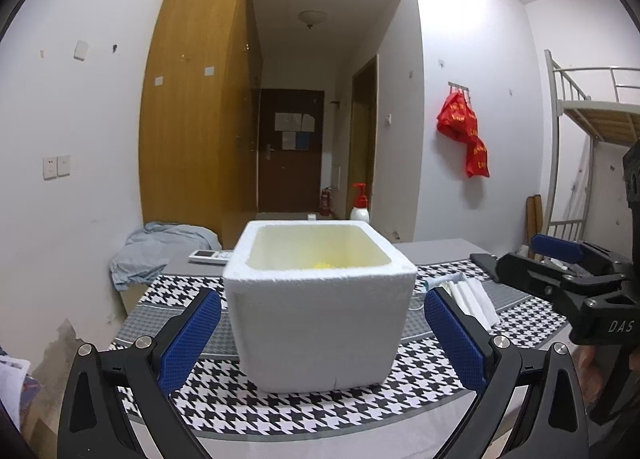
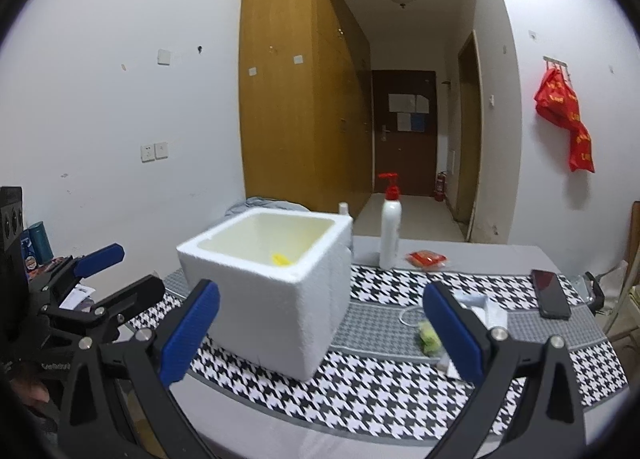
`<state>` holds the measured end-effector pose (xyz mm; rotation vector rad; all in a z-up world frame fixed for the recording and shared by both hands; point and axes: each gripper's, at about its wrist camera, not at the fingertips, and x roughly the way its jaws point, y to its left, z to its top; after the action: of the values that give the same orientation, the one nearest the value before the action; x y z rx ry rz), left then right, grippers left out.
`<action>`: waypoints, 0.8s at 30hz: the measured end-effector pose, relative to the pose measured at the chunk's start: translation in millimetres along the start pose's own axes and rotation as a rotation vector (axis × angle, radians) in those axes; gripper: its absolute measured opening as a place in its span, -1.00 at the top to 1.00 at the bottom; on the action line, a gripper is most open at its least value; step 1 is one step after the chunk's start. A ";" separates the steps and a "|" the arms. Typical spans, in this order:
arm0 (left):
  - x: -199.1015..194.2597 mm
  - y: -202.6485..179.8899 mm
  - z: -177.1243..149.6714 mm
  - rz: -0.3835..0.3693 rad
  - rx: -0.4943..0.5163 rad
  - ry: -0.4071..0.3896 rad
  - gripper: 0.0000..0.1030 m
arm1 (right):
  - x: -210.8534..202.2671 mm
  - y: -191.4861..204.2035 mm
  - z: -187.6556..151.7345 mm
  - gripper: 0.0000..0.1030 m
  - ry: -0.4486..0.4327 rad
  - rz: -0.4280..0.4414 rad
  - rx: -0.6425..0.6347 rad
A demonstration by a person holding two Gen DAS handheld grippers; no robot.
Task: Organize soft objects
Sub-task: 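Withdraw both tools from the foam box back toward the table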
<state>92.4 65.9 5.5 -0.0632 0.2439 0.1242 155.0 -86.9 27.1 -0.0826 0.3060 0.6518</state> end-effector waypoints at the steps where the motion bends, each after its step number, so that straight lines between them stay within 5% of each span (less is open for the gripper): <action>1: 0.4 -0.2 -2.9 -0.001 -0.003 -0.003 -0.98 | -2.0 -1.4 -3.5 -0.99 -0.005 -0.007 -0.003; 24: 30.3 -24.1 -25.1 -0.068 -0.045 0.046 -0.98 | -8.1 -67.2 -51.5 -0.99 -0.010 -0.107 0.110</action>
<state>118.7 43.6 -25.1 -0.1185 0.2848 0.0610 176.7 -153.7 -20.7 0.0096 0.3246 0.5285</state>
